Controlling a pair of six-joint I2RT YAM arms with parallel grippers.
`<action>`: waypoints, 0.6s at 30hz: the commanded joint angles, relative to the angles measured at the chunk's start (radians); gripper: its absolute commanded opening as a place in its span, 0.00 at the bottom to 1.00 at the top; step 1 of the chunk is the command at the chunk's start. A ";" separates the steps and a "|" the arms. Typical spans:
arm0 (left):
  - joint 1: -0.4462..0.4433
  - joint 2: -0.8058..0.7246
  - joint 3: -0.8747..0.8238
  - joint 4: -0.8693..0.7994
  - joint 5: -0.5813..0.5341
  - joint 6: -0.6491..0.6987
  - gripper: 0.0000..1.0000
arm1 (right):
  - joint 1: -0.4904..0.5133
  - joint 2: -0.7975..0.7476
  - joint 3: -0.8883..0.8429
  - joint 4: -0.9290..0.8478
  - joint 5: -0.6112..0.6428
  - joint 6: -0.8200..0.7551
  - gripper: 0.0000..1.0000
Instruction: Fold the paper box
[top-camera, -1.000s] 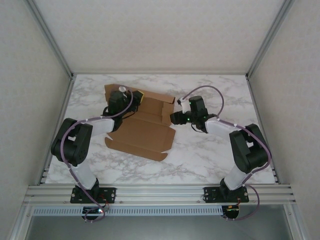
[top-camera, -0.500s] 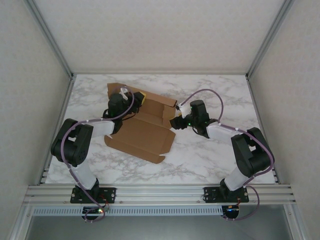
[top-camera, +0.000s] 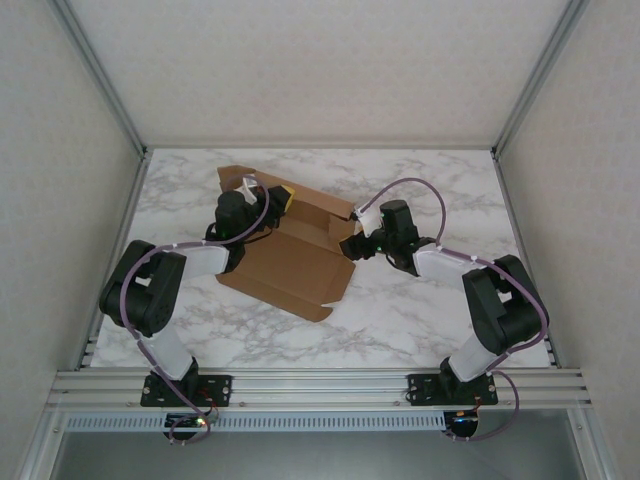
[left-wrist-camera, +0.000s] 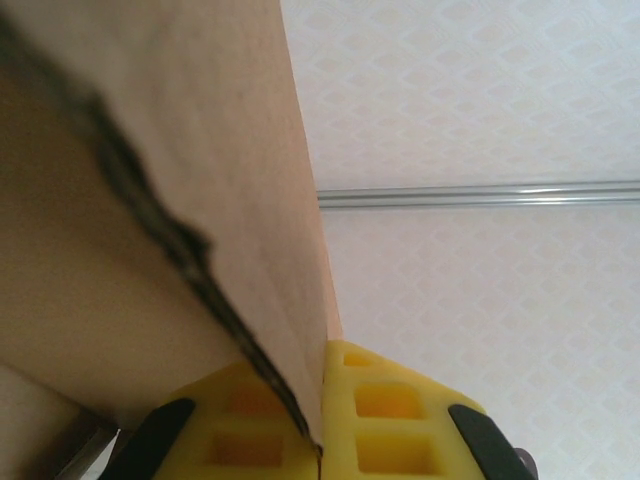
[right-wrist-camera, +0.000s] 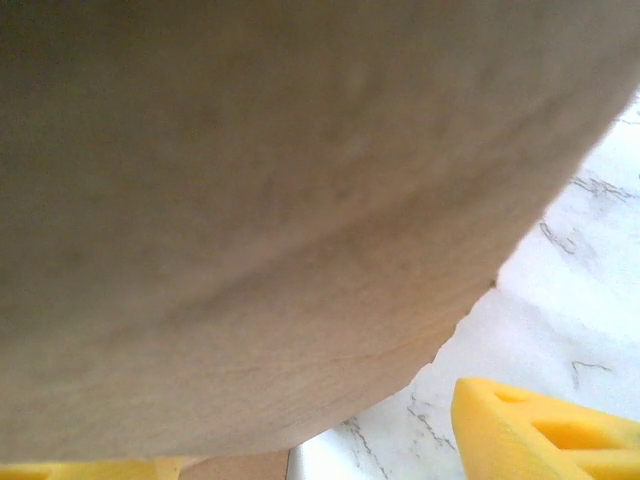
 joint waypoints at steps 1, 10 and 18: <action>-0.004 -0.039 0.029 -0.006 0.029 0.024 0.00 | -0.007 -0.020 0.039 -0.024 -0.016 -0.009 0.66; 0.016 -0.034 0.060 -0.044 0.035 0.009 0.00 | -0.019 -0.083 0.008 -0.046 0.073 -0.061 0.62; 0.022 -0.008 0.077 -0.068 0.057 -0.011 0.00 | -0.035 -0.102 -0.021 -0.043 -0.046 -0.190 0.65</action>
